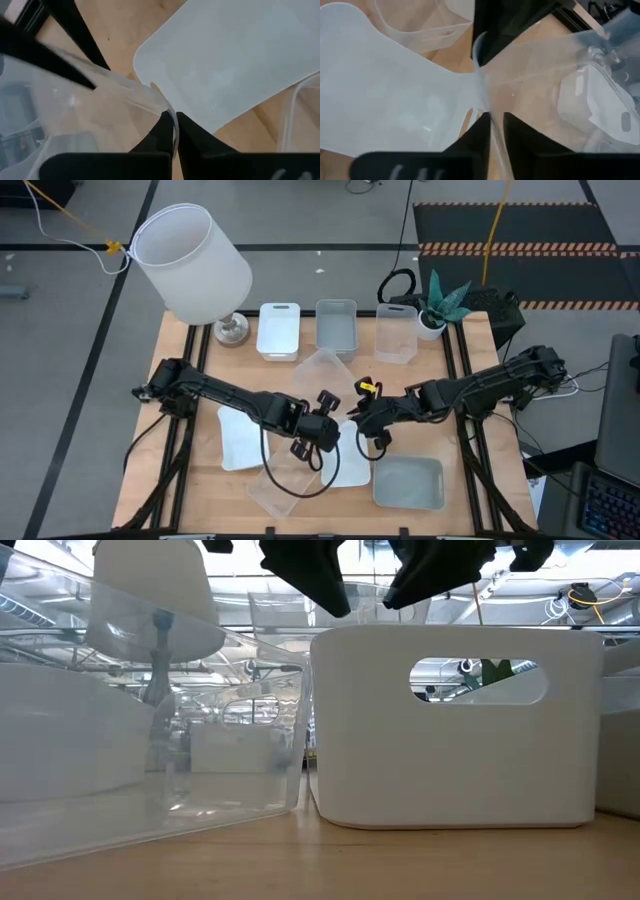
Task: Stack baskets by color
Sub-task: Stack the middle transparent bin on the top right transparent bin
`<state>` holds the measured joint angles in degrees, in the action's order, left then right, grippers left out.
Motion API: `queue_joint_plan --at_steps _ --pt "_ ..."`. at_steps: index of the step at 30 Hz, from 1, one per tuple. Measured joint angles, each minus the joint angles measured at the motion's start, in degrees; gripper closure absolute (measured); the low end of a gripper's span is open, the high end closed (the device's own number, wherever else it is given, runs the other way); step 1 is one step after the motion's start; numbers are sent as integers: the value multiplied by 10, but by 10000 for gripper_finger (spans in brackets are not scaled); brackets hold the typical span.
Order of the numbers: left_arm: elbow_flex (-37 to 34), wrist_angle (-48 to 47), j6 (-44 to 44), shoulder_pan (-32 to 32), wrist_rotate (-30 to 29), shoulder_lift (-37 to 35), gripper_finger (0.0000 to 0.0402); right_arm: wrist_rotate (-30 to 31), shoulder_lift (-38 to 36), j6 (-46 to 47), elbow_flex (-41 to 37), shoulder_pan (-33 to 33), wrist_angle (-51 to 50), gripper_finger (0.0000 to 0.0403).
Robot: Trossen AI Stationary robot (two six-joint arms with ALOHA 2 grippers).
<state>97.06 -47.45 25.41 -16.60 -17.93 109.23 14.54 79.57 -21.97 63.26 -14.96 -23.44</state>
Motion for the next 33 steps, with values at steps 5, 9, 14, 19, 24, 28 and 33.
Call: queue_joint_plan --at_steps 5,9,14,19,24,28,33 --pt "-1 8 -42 1 -51 0 355 1 0 -3 0 0 -8 397" --pt "-1 19 -57 -2 -116 0 307 4 -6 2 0 0 -25 397" --pt "-1 57 -67 -15 -205 0 226 5 -31 17 0 0 -49 399" --pt "-1 86 -76 -33 -263 -17 170 5 -73 36 0 0 -82 400" --pt "0 64 -144 -42 -276 -60 166 38 -119 80 0 0 -148 400" --pt "0 10 -224 -42 -275 -96 184 82 -151 121 0 0 -199 400" --pt "-1 -79 -323 -36 -274 -119 215 126 -186 141 -20 0 -228 401"
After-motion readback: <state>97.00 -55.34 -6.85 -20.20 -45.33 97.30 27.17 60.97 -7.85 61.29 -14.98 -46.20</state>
